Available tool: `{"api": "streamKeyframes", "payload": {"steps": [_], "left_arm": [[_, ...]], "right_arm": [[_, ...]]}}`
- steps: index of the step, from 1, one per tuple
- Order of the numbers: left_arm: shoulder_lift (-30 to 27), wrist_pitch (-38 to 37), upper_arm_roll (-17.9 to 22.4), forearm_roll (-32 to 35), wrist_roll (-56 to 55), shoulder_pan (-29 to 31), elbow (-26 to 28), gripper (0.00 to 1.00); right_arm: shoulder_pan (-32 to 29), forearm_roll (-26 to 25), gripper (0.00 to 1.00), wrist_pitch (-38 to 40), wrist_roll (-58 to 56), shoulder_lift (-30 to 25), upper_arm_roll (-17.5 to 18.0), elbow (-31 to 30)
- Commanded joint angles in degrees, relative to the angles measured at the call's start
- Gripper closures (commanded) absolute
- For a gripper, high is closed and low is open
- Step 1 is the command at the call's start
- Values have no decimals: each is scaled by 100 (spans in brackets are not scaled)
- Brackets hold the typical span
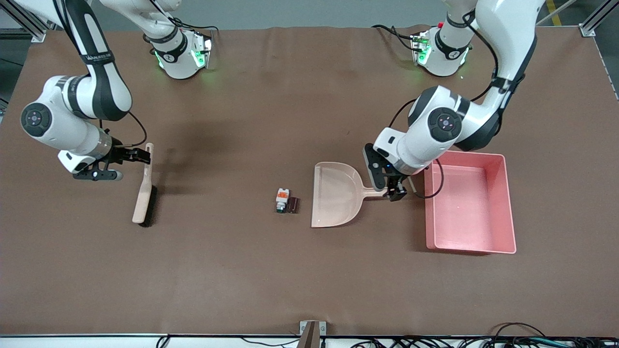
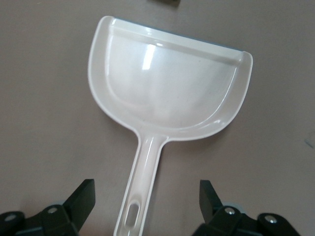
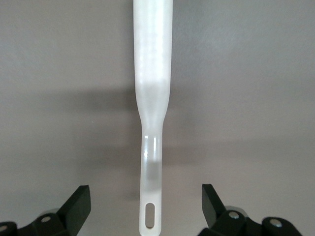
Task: Clean e-waste and dump in bin
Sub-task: 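Grasp the dustpan handle with the left gripper while the right gripper grasps the brush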
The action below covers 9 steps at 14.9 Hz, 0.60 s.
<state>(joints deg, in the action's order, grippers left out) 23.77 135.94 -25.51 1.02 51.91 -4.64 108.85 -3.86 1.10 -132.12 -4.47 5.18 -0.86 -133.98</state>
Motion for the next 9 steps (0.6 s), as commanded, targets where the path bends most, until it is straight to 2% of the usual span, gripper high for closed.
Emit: {"api": "streamKeyframes", "payload": {"steps": [1, 5, 9], "left_arm": [[294, 300, -51, 108, 389, -19, -74, 8], [549, 459, -51, 389, 487, -28, -83, 13], [812, 837, -51, 556, 495, -54, -92, 17]], "right_arm": [[-9, -66, 0, -549, -98, -26, -2, -487], [-62, -66, 7, -1175, -98, 264, 7, -682], [-62, -66, 26, -1210, -133, 335, -2, -682]]}}
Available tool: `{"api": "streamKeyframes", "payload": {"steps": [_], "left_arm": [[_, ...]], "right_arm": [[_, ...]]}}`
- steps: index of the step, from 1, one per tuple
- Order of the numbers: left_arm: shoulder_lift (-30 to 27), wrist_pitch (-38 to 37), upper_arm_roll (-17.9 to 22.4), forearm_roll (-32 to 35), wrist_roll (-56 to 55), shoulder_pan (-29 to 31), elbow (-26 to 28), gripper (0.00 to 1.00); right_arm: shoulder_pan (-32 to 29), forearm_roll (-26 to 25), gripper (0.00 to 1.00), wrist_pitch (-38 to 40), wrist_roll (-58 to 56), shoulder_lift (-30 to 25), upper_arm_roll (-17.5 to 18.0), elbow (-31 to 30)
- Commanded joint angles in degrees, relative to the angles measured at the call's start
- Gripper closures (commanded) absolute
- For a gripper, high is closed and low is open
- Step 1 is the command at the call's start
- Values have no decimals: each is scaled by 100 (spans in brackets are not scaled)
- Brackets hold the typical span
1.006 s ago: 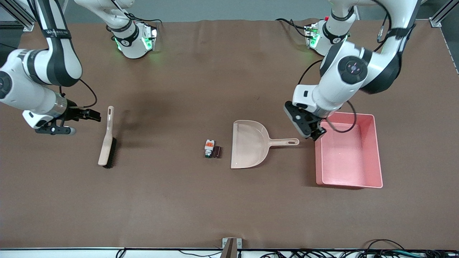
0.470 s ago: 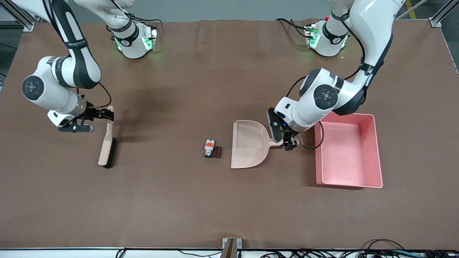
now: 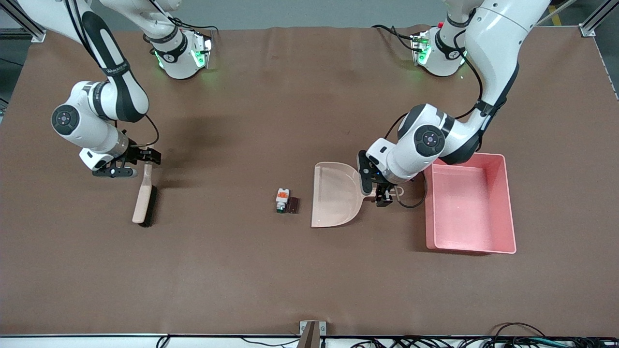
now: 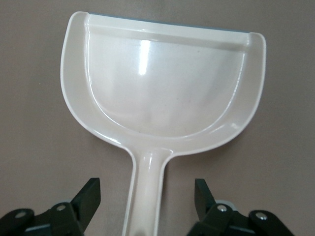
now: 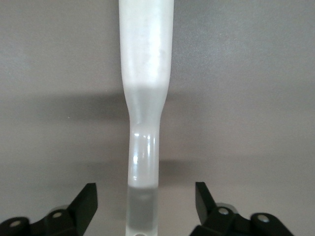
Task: Clean e-waste and dump in bin
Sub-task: 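Grasp the dustpan handle with the left gripper while the right gripper grasps the brush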
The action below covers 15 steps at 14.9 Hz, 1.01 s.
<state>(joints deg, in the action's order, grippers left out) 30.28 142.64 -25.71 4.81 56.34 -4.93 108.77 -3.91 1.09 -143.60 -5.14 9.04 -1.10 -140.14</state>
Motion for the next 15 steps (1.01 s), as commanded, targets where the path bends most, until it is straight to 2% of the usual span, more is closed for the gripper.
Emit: {"api": "streamKeyframes", "payload": {"steps": [1, 4, 7, 9, 14, 15], "left_arm": [[189, 203, -31, 300, 35, -26, -84, 17], [242, 203, -31, 327, 44, -34, -84, 22], [286, 203, -31, 336, 44, -43, -75, 26], [330, 203, -31, 580, 44, -43, -92, 29], [444, 212, -31, 740, -18, -95, -145, 34], [453, 212, -31, 740, -18, -122, -154, 36]], "right_arm": [[-66, -65, 31, -63, -66, -43, 22, -66], [-75, -65, 39, -63, -66, -43, 22, -57], [-84, -65, 54, -54, -66, -43, 22, -57], [-93, -65, 64, -63, -66, -43, 22, -57], [-181, -65, 96, -54, -58, -43, 22, -57], [-181, -65, 100, -54, -58, -43, 22, -57]]}}
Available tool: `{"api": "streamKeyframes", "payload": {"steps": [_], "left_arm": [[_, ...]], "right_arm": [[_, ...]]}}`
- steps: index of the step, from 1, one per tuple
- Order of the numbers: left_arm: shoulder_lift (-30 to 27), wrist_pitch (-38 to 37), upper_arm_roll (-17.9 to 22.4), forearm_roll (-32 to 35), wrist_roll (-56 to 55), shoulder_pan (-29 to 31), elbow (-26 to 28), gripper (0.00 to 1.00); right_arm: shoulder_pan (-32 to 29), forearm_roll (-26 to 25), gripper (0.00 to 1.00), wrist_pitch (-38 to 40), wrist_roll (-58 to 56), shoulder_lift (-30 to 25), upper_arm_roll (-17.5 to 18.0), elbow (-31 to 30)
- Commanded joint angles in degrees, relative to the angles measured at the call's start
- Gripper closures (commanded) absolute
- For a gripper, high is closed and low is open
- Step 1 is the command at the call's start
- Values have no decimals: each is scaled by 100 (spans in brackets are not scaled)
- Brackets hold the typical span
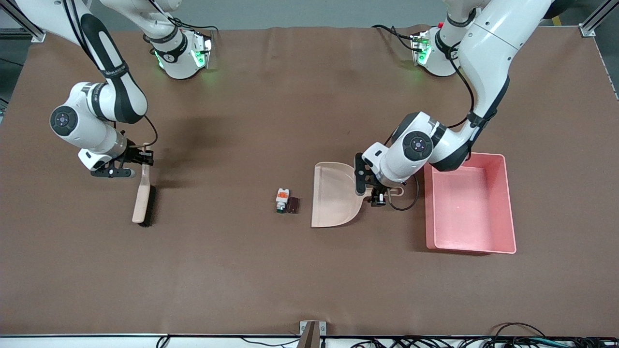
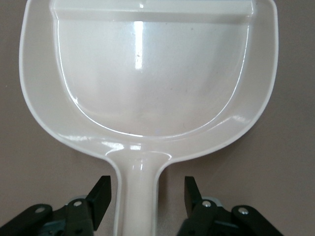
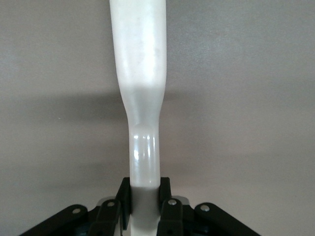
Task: Clean e-waste and dump in bin
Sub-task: 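Grasp the dustpan handle with the left gripper while the right gripper grasps the brush, then lift the white brush with the right gripper and move it toward the e-waste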
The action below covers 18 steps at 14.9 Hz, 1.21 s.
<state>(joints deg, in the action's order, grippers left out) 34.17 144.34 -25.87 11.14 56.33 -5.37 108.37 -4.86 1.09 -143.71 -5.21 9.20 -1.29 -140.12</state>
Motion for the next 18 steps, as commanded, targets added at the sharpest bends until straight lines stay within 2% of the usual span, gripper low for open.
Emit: {"api": "streamKeyframes", "payload": {"steps": [1, 4, 9, 12, 13, 15, 18], "left_arm": [[72, 42, -14, 107, -17, -87, -140, 39], [98, 51, -14, 116, -17, -122, -149, 46], [194, 51, -14, 238, -17, -122, -210, 49], [274, 51, -14, 389, -17, -113, -298, 59], [265, 51, -14, 389, -17, -113, -307, 60], [265, 51, -14, 389, -8, -96, -307, 66], [256, 51, -14, 389, 0, -61, -316, 78]], "right_arm": [[-86, -65, 100, -43, -50, -59, 49, -59], [-103, -4, 100, 9, 11, -76, 50, 2], [19, 14, 100, 388, 3, -199, 102, 283], [125, 197, 100, 737, 12, -532, 129, 362], [352, 477, 100, 1026, 38, -716, 120, 441], [756, 847, 100, 1083, 256, -727, 120, 564], [1511, 866, 100, 810, 1265, -639, 111, 687]]}}
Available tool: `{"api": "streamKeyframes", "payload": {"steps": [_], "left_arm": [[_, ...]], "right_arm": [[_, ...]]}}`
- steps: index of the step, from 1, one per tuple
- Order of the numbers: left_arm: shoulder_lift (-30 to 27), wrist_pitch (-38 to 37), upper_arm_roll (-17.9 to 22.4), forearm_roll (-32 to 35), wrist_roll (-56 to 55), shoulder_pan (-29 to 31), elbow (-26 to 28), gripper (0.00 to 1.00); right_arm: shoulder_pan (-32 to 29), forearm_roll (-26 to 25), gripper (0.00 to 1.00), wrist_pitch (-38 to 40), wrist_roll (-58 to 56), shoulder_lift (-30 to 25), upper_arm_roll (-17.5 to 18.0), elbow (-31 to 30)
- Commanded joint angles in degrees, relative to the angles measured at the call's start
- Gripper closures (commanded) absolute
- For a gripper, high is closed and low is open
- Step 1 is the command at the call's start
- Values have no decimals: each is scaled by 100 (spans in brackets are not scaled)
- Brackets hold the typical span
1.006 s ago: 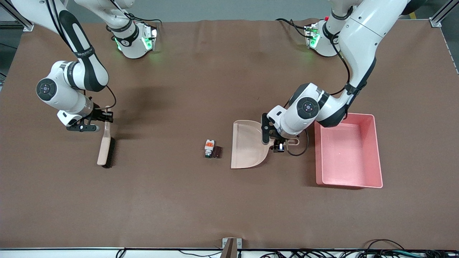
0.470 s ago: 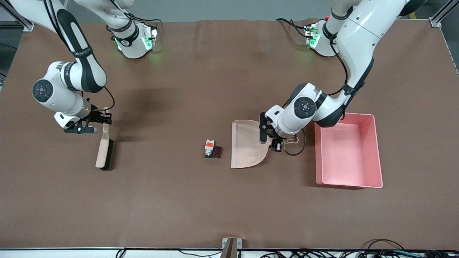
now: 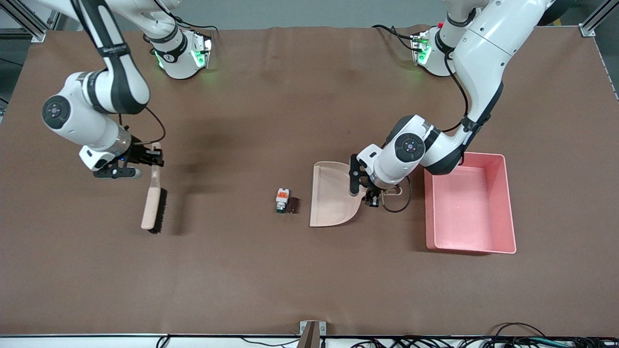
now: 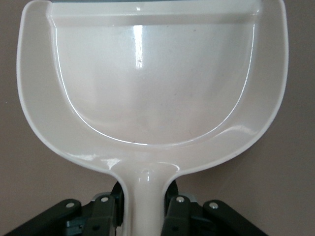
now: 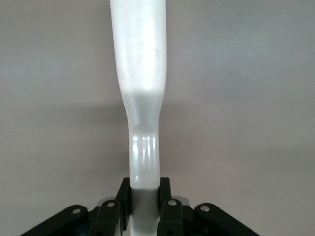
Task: Clean e-waste and dump in bin
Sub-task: 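Lift the white brush with the right gripper and move it toward the e-waste, then sweep the capacitor and switch into the dustpan with the right gripper's brush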
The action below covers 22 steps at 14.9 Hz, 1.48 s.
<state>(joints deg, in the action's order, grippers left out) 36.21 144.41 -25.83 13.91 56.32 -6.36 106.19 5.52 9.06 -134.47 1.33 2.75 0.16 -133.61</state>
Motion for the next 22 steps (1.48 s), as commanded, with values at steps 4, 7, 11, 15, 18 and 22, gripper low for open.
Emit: {"api": "streamKeyframes", "payload": {"steps": [4, 7, 11, 15, 18, 22], "left_arm": [[-26, -18, -27, 112, 54, 91, -142, 84], [-79, -263, -18, 103, -7, 82, -239, 87], [-62, -695, 0, 103, -51, -14, -467, 89], [35, -721, 26, 129, -227, -85, -546, 90], [131, -721, 35, 445, -560, -164, -582, 90], [255, -721, 35, 639, -737, -322, -722, 90]], "right_arm": [[1256, 79, 100, -44, 1999, 94, -25, 116], [2100, 105, 100, -132, 2905, 260, -25, 150], [2892, 298, 100, -115, 3627, 1041, -25, 755], [3393, 298, 100, -193, 4234, 1876, -34, 1599], [3438, 298, 100, -202, 4296, 2097, -34, 1882], [3517, 316, 100, -317, 4305, 2282, -34, 2022]]}}
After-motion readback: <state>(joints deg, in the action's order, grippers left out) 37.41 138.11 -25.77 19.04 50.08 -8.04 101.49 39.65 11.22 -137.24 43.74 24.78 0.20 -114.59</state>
